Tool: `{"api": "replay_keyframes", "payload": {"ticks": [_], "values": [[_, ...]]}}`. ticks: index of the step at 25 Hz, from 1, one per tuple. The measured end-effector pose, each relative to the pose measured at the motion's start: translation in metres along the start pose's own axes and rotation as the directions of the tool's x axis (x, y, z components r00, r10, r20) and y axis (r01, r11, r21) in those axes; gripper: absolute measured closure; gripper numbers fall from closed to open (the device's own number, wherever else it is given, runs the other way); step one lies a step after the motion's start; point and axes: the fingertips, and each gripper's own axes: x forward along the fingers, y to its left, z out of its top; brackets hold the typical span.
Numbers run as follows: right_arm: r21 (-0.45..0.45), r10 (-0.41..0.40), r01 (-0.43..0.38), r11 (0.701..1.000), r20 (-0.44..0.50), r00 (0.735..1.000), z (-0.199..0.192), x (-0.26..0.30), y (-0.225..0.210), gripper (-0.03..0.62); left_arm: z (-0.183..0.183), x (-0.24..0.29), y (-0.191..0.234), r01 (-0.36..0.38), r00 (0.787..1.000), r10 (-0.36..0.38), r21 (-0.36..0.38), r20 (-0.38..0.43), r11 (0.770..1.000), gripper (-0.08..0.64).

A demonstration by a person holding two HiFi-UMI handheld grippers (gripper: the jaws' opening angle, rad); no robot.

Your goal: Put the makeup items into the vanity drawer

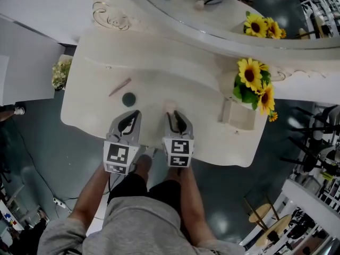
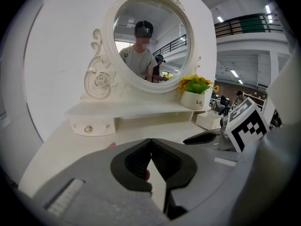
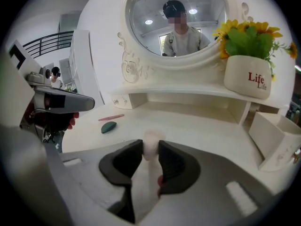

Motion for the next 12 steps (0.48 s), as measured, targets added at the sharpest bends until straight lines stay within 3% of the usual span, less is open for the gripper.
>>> {"api": "replay_keyframes", "payload": {"ticks": [12], "values": [[-0.009,-0.056,0.058,0.998,0.145,0.988,0.056,-0.065,-0.040,0.488,0.053,0.005,-0.037,0.025,0.997,-0.028,0.042,0.079,0.999,0.549]]}}
